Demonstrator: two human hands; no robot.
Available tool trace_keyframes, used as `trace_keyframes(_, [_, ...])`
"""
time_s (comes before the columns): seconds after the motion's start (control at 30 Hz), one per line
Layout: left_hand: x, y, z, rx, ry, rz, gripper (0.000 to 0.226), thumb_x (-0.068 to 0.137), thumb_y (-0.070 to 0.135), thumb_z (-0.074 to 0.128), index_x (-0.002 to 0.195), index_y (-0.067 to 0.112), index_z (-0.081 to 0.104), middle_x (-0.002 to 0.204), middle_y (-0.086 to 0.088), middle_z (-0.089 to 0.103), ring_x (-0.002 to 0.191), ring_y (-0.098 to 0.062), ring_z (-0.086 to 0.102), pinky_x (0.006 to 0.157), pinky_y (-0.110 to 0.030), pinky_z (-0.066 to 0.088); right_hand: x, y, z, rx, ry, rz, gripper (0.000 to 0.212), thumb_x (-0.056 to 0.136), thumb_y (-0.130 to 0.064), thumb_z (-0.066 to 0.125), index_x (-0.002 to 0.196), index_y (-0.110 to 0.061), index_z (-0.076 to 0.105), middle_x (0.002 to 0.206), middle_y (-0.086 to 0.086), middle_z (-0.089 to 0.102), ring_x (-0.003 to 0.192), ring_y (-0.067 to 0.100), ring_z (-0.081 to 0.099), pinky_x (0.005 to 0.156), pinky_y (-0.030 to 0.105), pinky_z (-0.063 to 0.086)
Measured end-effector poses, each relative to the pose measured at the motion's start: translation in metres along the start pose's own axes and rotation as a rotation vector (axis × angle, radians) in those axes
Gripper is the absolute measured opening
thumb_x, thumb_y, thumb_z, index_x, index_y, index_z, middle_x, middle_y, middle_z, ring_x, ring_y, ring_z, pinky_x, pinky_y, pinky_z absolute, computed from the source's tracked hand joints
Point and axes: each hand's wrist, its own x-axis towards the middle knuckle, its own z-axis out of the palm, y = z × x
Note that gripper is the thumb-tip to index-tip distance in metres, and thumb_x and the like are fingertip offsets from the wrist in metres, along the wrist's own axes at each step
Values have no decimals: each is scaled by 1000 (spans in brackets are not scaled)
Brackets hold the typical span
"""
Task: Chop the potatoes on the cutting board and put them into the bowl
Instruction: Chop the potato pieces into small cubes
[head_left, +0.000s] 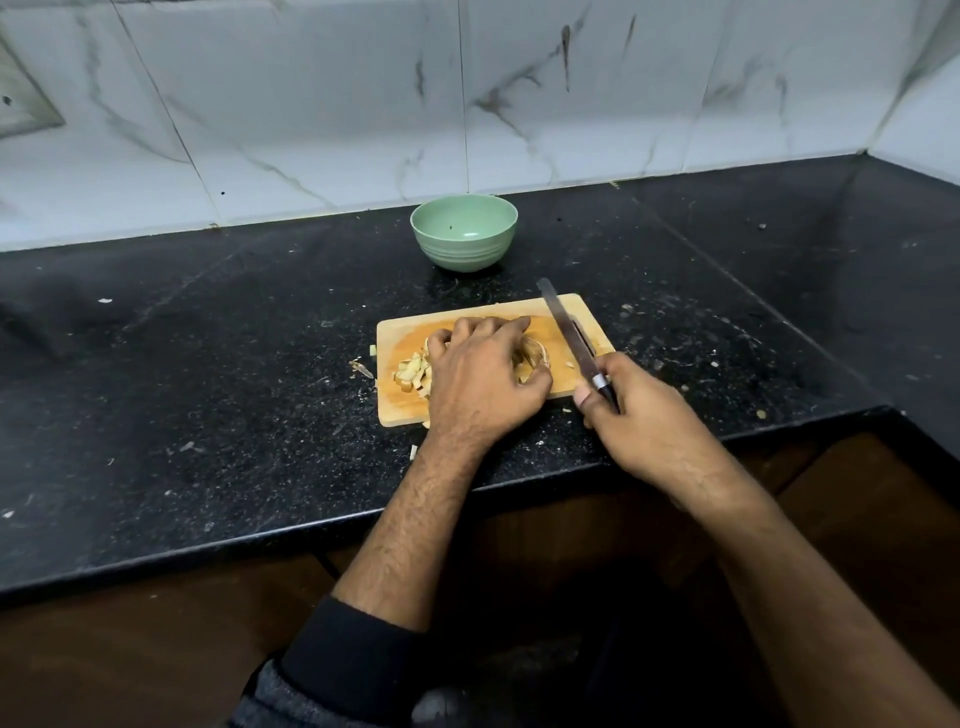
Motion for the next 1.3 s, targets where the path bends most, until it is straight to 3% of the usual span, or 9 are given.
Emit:
trace_keyframes(0.1, [0,1,-2,-6,-20,-3,58,84,47,61,138,30,55,124,10,62,122,-15,46,106,-43,21,-6,-1,1,-22,-40,15,18,101,-28,56,119,-25,58,90,-1,71,76,16,69,68,33,56])
trace_keyframes(0.2, [1,0,-3,-45,-23,-26,54,84,45,65,135,31,56,124,11,63,122,-14,46,106,-42,20,-13,-4,0,-7,-77,15,8,100,-18,54,106,-22,58,73,3,69,47,10,67,44,27,54])
trace_keyframes(0.27, [2,0,-3,-73,-30,-37,52,84,44,67,134,32,58,126,12,63,124,-12,46,107,-40,19,-16,-6,-1,-53,-66,3,6,99,-19,55,103,-23,57,74,2,67,52,16,68,46,32,57])
trace_keyframes(0.47, [3,-2,-2,-74,-22,-46,51,84,48,68,131,31,61,125,12,64,123,-10,47,108,-40,21,-18,-9,0,-157,-17,-25,13,101,-38,54,105,-26,57,83,-5,69,78,16,70,78,39,59])
trace_keyframes(0.63, [4,-2,-3,-103,-17,-58,51,83,49,70,131,32,61,124,13,63,124,-9,47,110,-40,22,-19,-17,3,-315,-38,-4,27,105,-46,40,101,-22,54,80,1,68,71,23,68,74,40,59])
trace_keyframes(0.8, [3,-2,-3,-123,-5,-54,51,83,50,72,131,34,62,124,13,64,123,-9,47,108,-37,22,-13,-27,2,-405,-52,19,18,104,-41,39,97,-29,51,76,0,61,66,23,63,71,37,59])
trace_keyframes(1.1, [6,-3,-2,-105,-11,-41,52,82,47,71,130,30,64,126,13,65,123,-9,47,106,-33,24,-2,-50,-1,-575,-147,64,31,103,-28,42,131,-23,54,91,7,57,90,31,69,80,45,61])
trace_keyframes(1.3, [7,-4,-1,-94,4,-29,50,82,46,71,128,28,65,124,12,66,120,-10,49,105,-35,28,10,-57,-1,-638,-194,90,37,103,-24,44,140,-21,50,93,8,52,93,30,69,83,43,61])
